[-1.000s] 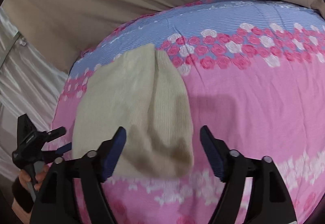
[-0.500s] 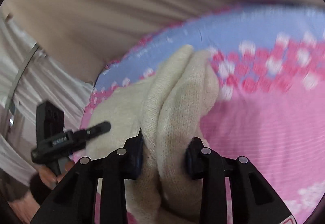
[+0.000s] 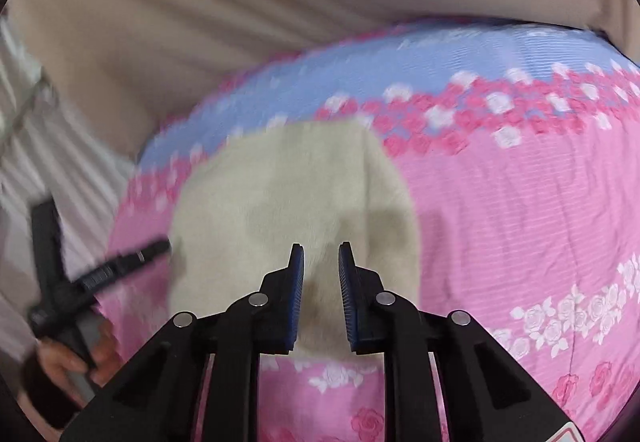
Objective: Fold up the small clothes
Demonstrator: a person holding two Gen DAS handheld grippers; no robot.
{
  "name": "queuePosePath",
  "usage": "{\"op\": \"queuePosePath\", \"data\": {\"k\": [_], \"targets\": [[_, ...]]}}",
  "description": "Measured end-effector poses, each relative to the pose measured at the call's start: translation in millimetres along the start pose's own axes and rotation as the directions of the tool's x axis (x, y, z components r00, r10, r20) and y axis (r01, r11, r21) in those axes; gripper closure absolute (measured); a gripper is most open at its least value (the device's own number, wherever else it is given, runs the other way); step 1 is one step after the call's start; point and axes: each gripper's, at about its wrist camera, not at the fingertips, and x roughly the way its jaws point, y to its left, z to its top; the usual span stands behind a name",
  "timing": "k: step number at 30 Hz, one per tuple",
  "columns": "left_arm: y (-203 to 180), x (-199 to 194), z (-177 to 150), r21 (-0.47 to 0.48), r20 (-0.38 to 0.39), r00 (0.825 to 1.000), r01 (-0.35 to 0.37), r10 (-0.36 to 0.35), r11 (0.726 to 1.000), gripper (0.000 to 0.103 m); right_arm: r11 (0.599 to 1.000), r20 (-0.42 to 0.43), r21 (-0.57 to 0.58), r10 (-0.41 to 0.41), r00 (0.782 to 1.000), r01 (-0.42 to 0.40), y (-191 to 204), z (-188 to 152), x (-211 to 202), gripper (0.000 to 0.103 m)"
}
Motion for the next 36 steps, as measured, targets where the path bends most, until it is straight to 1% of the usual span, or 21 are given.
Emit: {"op": "queuePosePath", "data": {"k": [1,2,3,4,6,8,10,12,14,15,16,17,18,20,22,23,26,29,30,33,36], "targets": [[-3.2,-2.9,-4.1,0.032,0.001,0.999,-0.036,0.036,0.999,0.034,0.998,-0.067,-0.05,-0.05,0.997,0.046,2.2,-7.0,25.3,0.086],[-3.7,-9.2,-11.7,0.057,-0.002,0.998,-0.055,0.055,0.997,0.034,0.994,-0.123,-0.076,-0.087,0.989,0.078,0.5,-16.2,45.8,0.088],[-7.6,-12.0,-14.2,0.075,-0.005,0.998,-0.069,0.07,0.995,0.034,0.992,-0.148,-0.079,-0.109,0.983,0.098,-1.6,-21.6,56.5,0.088],[-9.7,-15.3,-16.5,0.073,-0.009,0.996,-0.085,0.085,0.994,0.034,0.994,-0.127,-0.049,-0.102,0.987,0.097,-1.0,-22.4,49.7,0.086],[-10.8,-21.5,-22.0,0.058,-0.026,0.996,-0.078,0.08,0.995,0.034,0.997,-0.072,-0.03,-0.07,0.995,0.068,6.6,-18.1,21.0,0.085],[-11.1,-32.5,-29.0,0.047,-0.025,0.997,-0.071,0.072,0.996,0.032,0.999,-0.032,-0.028,-0.041,0.999,0.04,10.5,-17.0,1.2,0.084],[-17.0,-40.8,-36.8,0.057,-0.024,0.995,-0.093,0.094,0.994,0.03,0.997,0.013,-0.053,-0.052,0.999,0.053,18.0,-18.5,-20.4,0.084],[-26.2,-48.9,-41.8,0.062,-0.009,0.995,-0.096,0.097,0.993,0.028,0.995,0.036,-0.063,-0.073,0.997,0.075,19.8,-23.3,-33.4,0.082],[-32.1,-55.2,-47.0,0.071,0.006,0.995,-0.095,0.095,0.993,0.024,0.994,0.047,-0.043,-0.099,0.994,0.101,18.7,-28.8,-39.9,0.078],[-36.7,-60.1,-50.4,0.074,0.017,0.995,-0.104,0.103,0.992,0.021,0.993,0.054,-0.039,-0.112,0.992,0.114,21.2,-33.0,-44.7,0.075],[-42.5,-65.7,-55.4,0.084,0.037,0.993,-0.116,0.113,0.99,0.018,0.991,0.059,-0.037,-0.127,0.99,0.129,20.4,-36.6,-48.1,0.069],[-46.1,-68.1,-58.5,0.094,0.049,0.991,-0.126,0.122,0.988,0.017,0.988,0.066,-0.034,-0.149,0.987,0.151,19.2,-40.3,-51.9,0.064],[-49.8,-70.8,-62.2,0.108,0.058,0.99,-0.136,0.13,0.985,0.016,0.986,0.073,-0.029,-0.163,0.984,0.165,19.1,-45.3,-55.6,0.062],[-56.6,-74.9,-69.4,0.138,0.075,0.985,-0.163,0.154,0.977,0.014,0.983,0.082,-0.025,-0.177,0.981,0.18,20.2,-55.9,-63.8,0.054],[-63.0,-78.4,-77.9,0.161,0.093,0.979,-0.196,0.183,0.967,0.011,0.979,0.078,-0.042,-0.197,0.977,0.201,21.2,-63.3,-63.6,0.052],[-64.8,-79.1,-81.2,0.166,0.093,0.977,-0.204,0.19,0.965,0.011,0.976,0.076,-0.051,-0.206,0.976,0.21,22.3,-66.1,-63.7,0.049],[-68.1,-80.8,-92.4,0.179,0.092,0.98,-0.19,0.176,0.965,0.011,0.976,0.067,-0.063,-0.206,0.976,0.21,23.3,-74.7,-62.7,0.048],[-69.4,-81.3,-102.0,0.193,0.104,0.976,-0.21,0.193,0.958,0.011,0.972,0.078,-0.073,-0.219,0.973,0.225,24.1,-83.6,-64.2,0.047],[-69.0,-81.6,-105.3,0.195,0.111,0.972,-0.228,0.21,0.954,0.011,0.971,0.084,-0.075,-0.222,0.971,0.229,24.2,-85.4,-65.0,0.047],[-66.7,-83.1,-112.0,0.185,0.122,0.967,-0.245,0.225,0.952,0.011,0.969,0.082,-0.079,-0.227,0.971,0.233,24.6,-91.0,-67.1,0.047],[-64.8,-84.0,-117.9,0.176,0.109,0.97,-0.232,0.215,0.957,0.011,0.969,0.085,-0.086,-0.225,0.971,0.232,25.2,-96.2,-70.0,0.046]]}}
